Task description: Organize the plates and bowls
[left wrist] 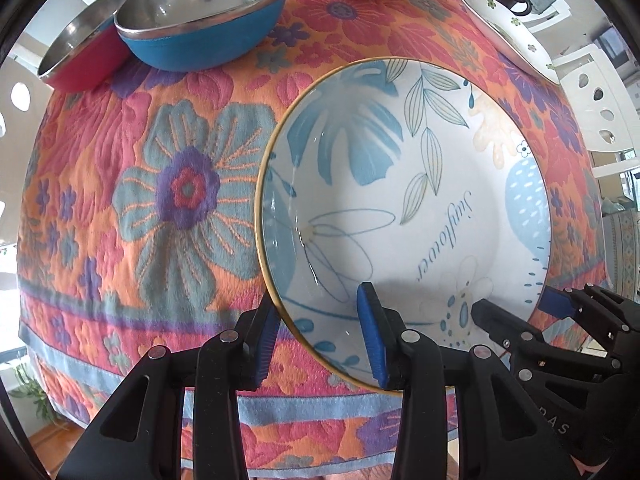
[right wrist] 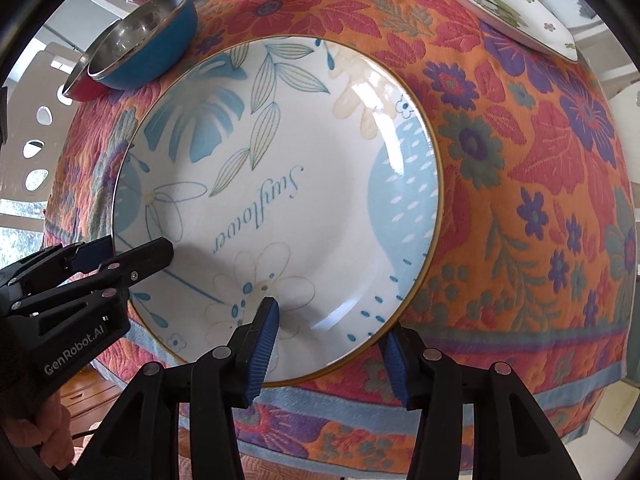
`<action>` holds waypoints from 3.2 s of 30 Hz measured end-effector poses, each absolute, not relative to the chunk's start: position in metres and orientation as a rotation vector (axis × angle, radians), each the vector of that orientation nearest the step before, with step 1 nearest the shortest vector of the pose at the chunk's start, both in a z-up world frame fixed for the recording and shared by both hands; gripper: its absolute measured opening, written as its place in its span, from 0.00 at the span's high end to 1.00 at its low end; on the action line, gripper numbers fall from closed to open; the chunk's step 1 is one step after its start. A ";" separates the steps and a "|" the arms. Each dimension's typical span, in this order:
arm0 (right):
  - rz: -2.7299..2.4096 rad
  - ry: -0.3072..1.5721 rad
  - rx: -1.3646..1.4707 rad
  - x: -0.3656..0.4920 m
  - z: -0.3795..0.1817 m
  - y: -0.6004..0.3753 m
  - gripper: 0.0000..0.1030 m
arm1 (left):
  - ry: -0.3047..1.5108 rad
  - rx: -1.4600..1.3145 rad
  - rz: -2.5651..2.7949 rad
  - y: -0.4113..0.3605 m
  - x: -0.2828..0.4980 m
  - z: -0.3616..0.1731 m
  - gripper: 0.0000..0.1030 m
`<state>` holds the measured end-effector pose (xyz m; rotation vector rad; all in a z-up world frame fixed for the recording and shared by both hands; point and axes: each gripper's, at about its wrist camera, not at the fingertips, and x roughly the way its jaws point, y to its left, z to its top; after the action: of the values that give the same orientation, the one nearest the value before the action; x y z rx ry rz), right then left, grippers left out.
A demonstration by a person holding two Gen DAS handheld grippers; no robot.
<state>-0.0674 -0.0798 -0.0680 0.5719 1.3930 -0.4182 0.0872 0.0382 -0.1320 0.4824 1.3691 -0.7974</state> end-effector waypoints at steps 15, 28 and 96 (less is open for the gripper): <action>-0.266 1.479 0.496 -0.078 -0.058 -0.053 0.56 | 1.528 0.429 -0.632 0.075 0.064 -0.136 0.65; -0.102 1.375 0.301 -0.063 0.010 -0.173 0.55 | 1.509 0.216 -0.497 0.020 0.089 -0.055 0.66; -0.043 1.243 0.442 -0.005 -0.048 -0.402 0.48 | 1.556 0.296 -0.574 -0.226 0.100 -0.122 0.66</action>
<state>-0.0045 -0.4025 -0.0479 0.4419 1.2425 -0.0429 0.0999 -0.2260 -0.1221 0.2958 1.5560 -0.5739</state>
